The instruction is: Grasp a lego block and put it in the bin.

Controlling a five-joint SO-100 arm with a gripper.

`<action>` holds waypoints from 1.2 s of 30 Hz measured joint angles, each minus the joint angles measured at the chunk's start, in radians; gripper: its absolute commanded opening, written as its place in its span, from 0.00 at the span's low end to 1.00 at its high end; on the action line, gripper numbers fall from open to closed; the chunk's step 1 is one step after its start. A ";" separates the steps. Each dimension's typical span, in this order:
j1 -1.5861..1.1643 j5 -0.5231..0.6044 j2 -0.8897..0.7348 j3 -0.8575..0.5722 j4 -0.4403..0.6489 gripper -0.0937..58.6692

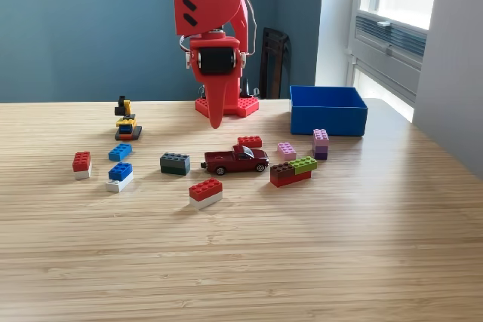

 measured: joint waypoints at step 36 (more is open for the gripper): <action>-0.575 -0.207 0.198 0.298 -0.067 0.34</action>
